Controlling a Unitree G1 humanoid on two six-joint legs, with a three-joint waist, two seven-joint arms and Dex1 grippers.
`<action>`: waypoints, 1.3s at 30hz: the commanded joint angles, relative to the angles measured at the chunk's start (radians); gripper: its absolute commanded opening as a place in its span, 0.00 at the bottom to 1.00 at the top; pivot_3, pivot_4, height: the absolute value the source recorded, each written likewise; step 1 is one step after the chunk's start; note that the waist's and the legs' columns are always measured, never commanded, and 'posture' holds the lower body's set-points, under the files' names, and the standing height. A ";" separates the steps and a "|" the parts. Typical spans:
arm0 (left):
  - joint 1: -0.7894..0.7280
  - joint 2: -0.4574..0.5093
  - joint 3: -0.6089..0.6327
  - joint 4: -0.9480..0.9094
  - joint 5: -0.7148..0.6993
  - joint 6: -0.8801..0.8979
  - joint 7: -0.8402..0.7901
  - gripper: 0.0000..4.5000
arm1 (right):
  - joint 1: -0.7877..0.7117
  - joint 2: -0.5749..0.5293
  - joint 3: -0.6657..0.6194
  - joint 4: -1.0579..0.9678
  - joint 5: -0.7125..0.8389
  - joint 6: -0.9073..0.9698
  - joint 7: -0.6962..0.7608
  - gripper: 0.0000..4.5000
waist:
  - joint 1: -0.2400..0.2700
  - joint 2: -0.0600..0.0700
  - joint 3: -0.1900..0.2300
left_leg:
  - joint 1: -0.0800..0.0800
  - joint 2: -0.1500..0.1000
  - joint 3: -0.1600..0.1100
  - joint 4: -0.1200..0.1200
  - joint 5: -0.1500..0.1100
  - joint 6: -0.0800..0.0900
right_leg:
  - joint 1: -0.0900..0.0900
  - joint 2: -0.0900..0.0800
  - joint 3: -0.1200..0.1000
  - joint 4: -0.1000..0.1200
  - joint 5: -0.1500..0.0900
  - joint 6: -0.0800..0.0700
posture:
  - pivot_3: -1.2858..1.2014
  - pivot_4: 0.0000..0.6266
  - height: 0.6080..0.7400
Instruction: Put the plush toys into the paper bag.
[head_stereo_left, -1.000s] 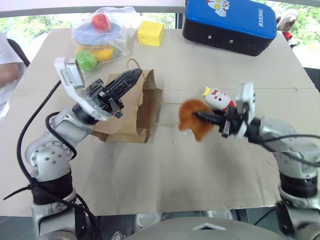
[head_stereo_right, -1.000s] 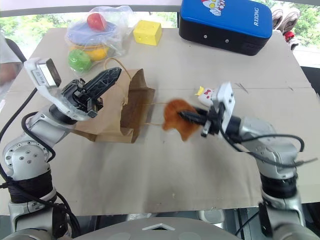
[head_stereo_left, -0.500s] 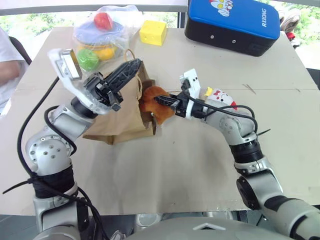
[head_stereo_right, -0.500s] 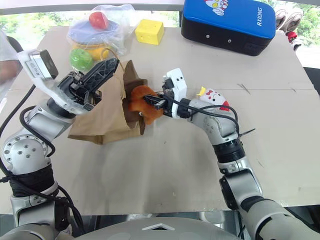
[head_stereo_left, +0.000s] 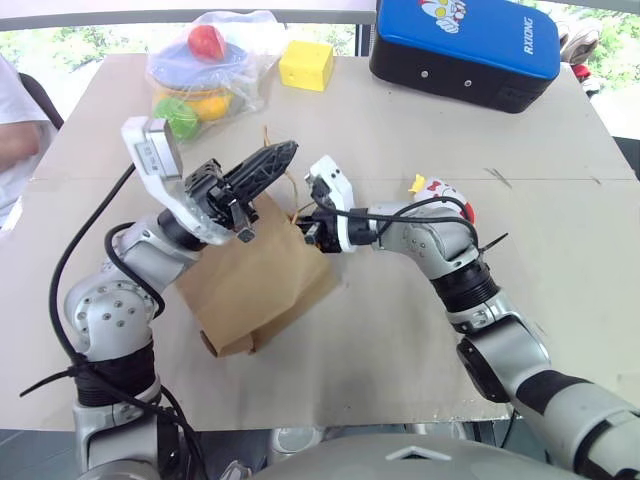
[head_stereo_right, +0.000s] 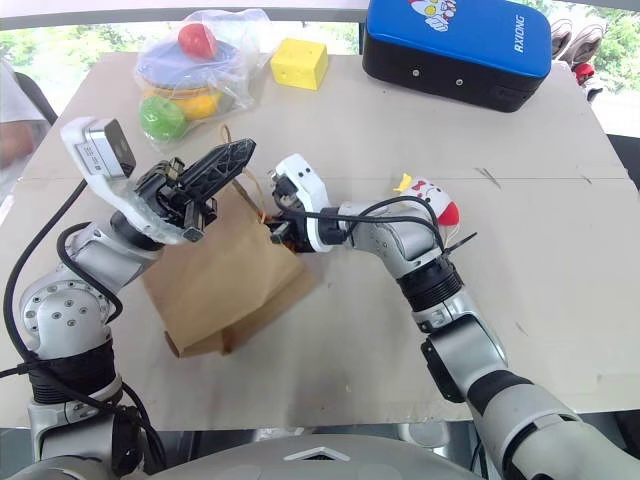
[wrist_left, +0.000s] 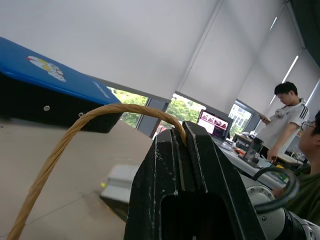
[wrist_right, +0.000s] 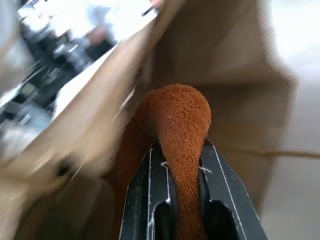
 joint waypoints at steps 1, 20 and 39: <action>-0.005 -0.001 0.014 -0.032 0.010 -0.029 -0.018 0.00 | 0.008 -0.039 0.027 -0.097 0.036 0.019 0.109 0.01 | 0.000 0.000 0.000 | 0.000 0.000 0.000 0.000 0.000 0.000 | 0.000 0.000 0.000 0.000 0.000 0.000 | 0.52 0.24 1.00; -0.242 -0.051 -0.083 0.037 0.109 -0.060 -0.081 0.00 | 0.029 -0.009 -0.018 0.040 -0.035 -0.206 0.201 0.86 | 0.001 0.000 0.000 | 0.000 0.000 0.000 0.000 0.000 0.000 | 0.000 0.001 0.000 0.000 0.000 0.000 | 0.52 0.24 1.00; -0.301 0.076 -0.189 0.209 0.470 -0.184 -0.294 0.00 | 0.194 -0.060 -0.189 -0.286 -0.128 -0.274 -0.156 0.99 | -0.002 0.000 0.000 | 0.000 0.000 0.000 -0.001 0.000 0.000 | -0.001 0.000 0.000 0.000 0.000 0.000 | 0.52 0.24 1.00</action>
